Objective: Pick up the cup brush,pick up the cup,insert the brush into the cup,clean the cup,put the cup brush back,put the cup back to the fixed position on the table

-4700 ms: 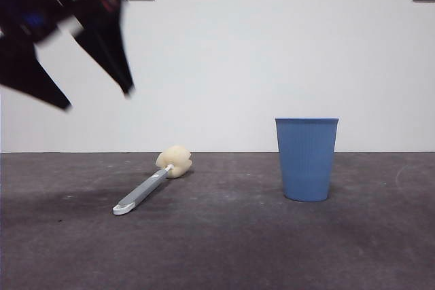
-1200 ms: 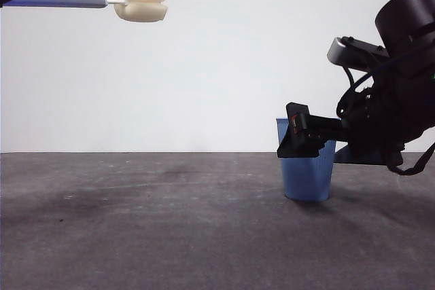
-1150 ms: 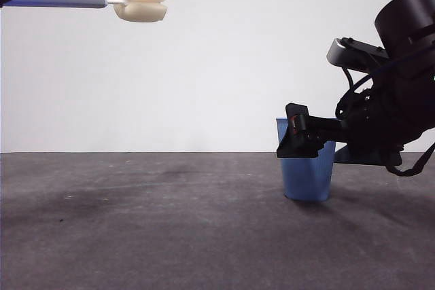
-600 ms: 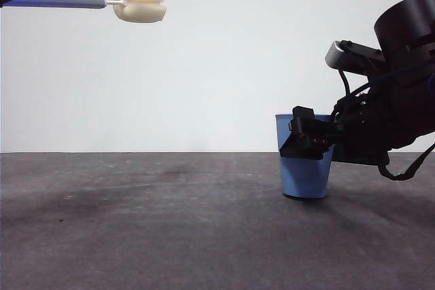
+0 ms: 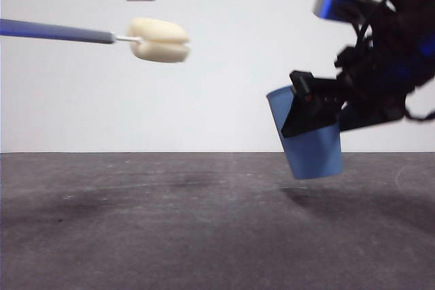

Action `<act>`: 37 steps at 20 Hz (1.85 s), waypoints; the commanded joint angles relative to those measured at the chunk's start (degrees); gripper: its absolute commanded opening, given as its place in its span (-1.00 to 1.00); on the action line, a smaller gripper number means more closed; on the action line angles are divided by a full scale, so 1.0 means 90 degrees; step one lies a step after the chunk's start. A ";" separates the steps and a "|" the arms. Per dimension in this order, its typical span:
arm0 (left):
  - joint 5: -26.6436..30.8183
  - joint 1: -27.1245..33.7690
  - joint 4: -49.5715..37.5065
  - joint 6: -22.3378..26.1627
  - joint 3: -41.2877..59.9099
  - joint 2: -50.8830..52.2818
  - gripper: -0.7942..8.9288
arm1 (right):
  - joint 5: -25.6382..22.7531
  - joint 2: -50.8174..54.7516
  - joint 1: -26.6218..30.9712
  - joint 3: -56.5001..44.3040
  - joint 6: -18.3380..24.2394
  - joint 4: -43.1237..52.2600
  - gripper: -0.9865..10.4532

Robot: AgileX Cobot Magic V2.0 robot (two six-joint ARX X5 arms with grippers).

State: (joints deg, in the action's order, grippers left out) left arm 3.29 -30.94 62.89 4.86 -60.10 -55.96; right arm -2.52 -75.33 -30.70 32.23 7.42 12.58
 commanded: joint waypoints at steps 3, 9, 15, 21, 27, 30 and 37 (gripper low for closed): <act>-0.0588 -0.0104 -0.0017 0.1039 -0.0002 -0.0386 -0.85 | -0.1027 0.0265 -0.0505 0.0954 0.1736 -0.2431 -0.85; -0.0636 -0.0680 -0.0070 0.1491 -0.0002 -0.0835 -0.85 | -0.2378 0.0265 -0.0831 0.1583 0.3621 -0.3638 -0.85; -0.0636 -0.1180 -0.0265 0.1491 -0.0002 -0.1234 -0.85 | -0.2793 0.0262 -0.1015 0.1583 0.4699 -0.3893 -0.85; -0.0636 -0.1515 -0.0658 0.1433 -0.0002 -0.1569 -0.85 | -0.2788 0.0260 -0.1030 0.1583 0.5200 -0.3942 -0.85; -0.0665 -0.1702 -0.1025 0.1411 -0.0002 -0.1821 -0.85 | -0.2783 0.0228 -0.1294 0.1583 0.5525 -0.3983 -0.85; -0.0733 -0.1814 -0.1268 0.1314 -0.0002 -0.1853 -0.85 | -0.2788 0.0126 -0.1693 0.1583 0.5710 -0.3985 -0.85; -0.0729 -0.1948 -0.1411 0.1202 -0.0002 -0.1853 -0.85 | -0.2790 -0.0192 -0.2528 0.1583 0.5734 -0.3827 -0.85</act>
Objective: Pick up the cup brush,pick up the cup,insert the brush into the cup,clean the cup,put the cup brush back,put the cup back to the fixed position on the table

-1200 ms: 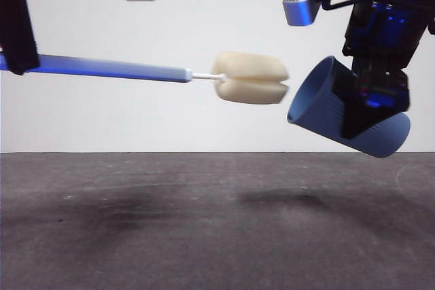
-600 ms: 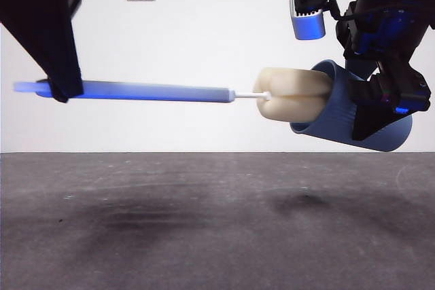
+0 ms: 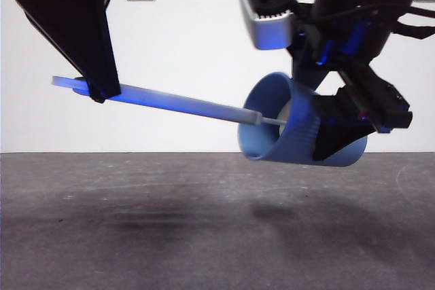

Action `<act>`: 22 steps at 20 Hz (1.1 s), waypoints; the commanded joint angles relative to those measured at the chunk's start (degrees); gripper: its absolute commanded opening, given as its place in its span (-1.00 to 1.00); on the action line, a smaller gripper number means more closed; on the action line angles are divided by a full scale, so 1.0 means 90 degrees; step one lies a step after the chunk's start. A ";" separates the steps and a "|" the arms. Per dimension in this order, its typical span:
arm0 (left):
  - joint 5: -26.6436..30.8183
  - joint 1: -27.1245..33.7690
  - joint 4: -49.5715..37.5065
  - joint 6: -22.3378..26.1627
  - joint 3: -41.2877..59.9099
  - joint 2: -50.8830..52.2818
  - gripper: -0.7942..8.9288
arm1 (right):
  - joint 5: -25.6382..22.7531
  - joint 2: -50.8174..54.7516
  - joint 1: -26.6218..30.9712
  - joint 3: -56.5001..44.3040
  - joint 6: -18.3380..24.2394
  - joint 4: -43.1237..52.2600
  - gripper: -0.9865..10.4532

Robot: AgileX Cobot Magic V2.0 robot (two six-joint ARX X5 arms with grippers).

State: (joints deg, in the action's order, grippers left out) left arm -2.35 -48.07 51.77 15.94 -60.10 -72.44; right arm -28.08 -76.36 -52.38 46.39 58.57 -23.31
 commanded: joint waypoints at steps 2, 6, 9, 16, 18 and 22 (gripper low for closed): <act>-0.0070 -0.0041 -0.0141 -0.0095 -0.0002 -0.0022 -0.85 | 0.0015 -0.0100 -0.0202 0.0010 0.0049 0.0155 -0.85; 0.0321 -0.0034 0.0391 -0.0175 -0.0002 -0.0007 -0.85 | -0.0593 -0.0100 -0.0058 0.0010 0.0034 0.0134 -0.85; 0.0510 -0.0034 0.1071 -0.0279 -0.0002 0.0112 -0.85 | -0.0590 -0.0100 0.0109 0.0010 -0.0019 0.0090 -0.85; 0.0702 -0.0036 0.1377 -0.0367 -0.0002 0.0437 -0.85 | -0.0542 -0.0100 0.0104 0.0010 -0.0022 0.0136 -0.85; 0.0372 -0.0066 0.1115 -0.0364 -0.0002 0.0362 -0.85 | -0.0539 -0.0100 0.0102 0.0010 -0.0022 0.0175 -0.85; 0.0189 -0.0085 0.0357 -0.0372 -0.0002 -0.0090 -0.85 | -0.0430 -0.0100 0.0012 0.0010 -0.0022 0.0209 -0.85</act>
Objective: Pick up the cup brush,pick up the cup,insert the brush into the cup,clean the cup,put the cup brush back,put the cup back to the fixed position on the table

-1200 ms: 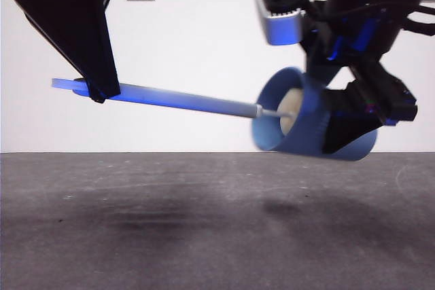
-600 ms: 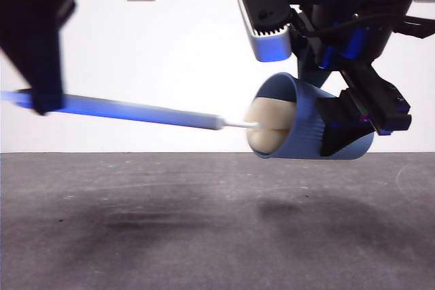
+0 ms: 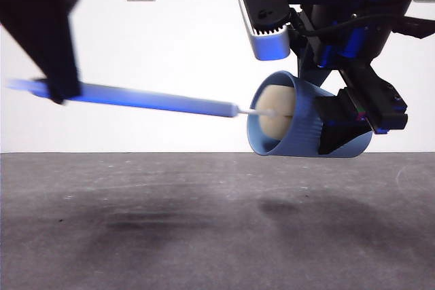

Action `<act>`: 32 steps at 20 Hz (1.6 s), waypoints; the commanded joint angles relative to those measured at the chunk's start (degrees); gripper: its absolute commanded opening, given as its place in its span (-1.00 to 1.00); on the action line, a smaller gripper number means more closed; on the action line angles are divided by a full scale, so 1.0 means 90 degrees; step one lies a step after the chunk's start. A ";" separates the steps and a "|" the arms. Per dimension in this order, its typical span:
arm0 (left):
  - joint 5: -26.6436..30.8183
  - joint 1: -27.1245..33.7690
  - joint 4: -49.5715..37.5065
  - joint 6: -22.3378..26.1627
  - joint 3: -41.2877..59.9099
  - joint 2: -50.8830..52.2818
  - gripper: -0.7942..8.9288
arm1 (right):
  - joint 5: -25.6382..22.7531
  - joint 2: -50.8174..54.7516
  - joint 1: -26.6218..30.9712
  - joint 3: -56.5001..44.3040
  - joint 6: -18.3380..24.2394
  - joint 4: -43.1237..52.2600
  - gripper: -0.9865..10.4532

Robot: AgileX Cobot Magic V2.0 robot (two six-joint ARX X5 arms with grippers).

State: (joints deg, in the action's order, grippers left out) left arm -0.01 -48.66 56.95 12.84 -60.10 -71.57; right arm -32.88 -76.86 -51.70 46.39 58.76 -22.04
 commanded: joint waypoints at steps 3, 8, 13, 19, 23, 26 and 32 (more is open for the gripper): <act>-0.0177 -0.0017 -0.0595 -0.0126 -0.0002 -0.0525 -0.85 | 0.0155 -0.0044 -0.0143 0.0010 -0.0049 0.0066 -0.85; -0.0170 -0.0017 -0.0763 -0.0277 -0.0002 -0.0568 -0.85 | 0.0136 -0.0044 -0.0175 0.0010 -0.0126 0.0061 -0.85; 0.0731 -0.0010 0.0180 -0.0512 -0.0002 -0.0163 -0.85 | 0.0107 -0.0044 -0.0175 0.0010 -0.0265 0.0061 -0.85; 0.0831 0.0007 0.1144 -0.0947 -0.0002 0.0964 -0.85 | -0.0095 -0.0039 -0.0165 0.0010 -0.0797 0.0095 -0.85; 0.0848 0.0007 0.1875 -0.1197 0.0000 0.1401 -0.85 | -0.0253 0.0092 0.0027 0.0012 -0.1433 0.0216 -0.85; 0.1302 0.0007 0.1880 -0.1676 0.0000 0.1615 -0.85 | -0.0561 0.0437 0.0197 0.0024 -0.2475 0.0403 -0.85; 0.1494 0.0486 0.0068 -0.3560 0.0355 0.1591 -0.85 | -0.0321 0.1887 0.0561 0.0090 -0.5229 0.0335 -0.85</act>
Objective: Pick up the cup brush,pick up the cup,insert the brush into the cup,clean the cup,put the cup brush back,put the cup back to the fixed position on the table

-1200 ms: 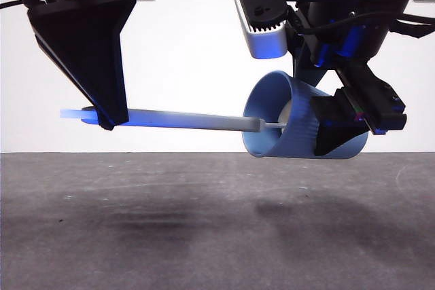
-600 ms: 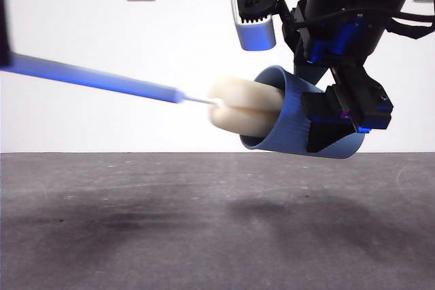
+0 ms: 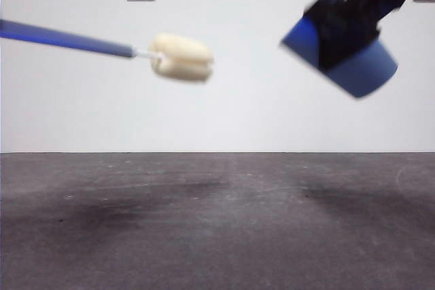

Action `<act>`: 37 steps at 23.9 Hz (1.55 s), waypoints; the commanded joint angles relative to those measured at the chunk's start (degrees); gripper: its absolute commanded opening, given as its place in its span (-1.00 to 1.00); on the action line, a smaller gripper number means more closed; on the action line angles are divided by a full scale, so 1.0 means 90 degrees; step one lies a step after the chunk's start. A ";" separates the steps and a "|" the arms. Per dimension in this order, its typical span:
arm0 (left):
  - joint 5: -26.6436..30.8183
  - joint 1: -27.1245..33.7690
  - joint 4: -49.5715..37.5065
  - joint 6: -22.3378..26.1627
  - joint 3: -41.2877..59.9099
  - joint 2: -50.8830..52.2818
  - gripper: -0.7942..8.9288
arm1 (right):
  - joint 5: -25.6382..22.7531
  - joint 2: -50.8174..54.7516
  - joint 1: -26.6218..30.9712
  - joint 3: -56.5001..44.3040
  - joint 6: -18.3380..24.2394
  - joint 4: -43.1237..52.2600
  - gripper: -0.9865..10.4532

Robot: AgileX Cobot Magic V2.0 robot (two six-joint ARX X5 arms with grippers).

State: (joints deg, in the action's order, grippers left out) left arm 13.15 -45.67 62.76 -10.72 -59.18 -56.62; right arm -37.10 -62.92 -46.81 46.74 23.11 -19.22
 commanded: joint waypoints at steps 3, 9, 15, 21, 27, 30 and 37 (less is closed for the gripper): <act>0.0027 0.0653 -0.1766 -0.1545 0.0712 -0.0466 -0.85 | 0.0865 0.1129 0.0039 0.0051 -0.1987 -0.0034 -0.85; -0.0019 0.0979 -0.3293 -0.2038 0.0799 -0.1683 -0.85 | 0.1649 0.1940 0.0039 0.0051 -0.2594 -0.0034 -0.85; -0.0092 0.0979 -0.4119 -0.2203 0.0799 -0.2708 -0.85 | 0.1790 0.2205 0.0039 0.0051 -0.2611 -0.0199 -0.85; -0.0243 0.0957 -0.4840 -0.2203 0.0799 -0.3507 -0.85 | 0.1802 0.2244 0.0039 0.0051 -0.2637 -0.0401 -0.85; -0.0301 0.0935 -0.5183 -0.2353 0.0799 -0.4051 -0.85 | 0.1800 0.2244 0.0039 0.0051 -0.2652 -0.0447 -0.85; -0.0304 0.0935 -0.5297 -0.2351 0.0799 -0.4240 -0.85 | 0.1800 0.2242 0.0039 0.0051 -0.2803 -0.0517 -0.85; -0.0304 0.0935 -0.5336 -0.2353 0.0799 -0.4561 -0.85 | 0.1802 0.2242 0.0034 0.0051 -0.2973 -0.0602 -0.85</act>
State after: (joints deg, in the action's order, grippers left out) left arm 10.37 -37.08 14.87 -31.55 -52.40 -96.88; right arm -20.95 -42.94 -46.48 46.94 -2.00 -25.21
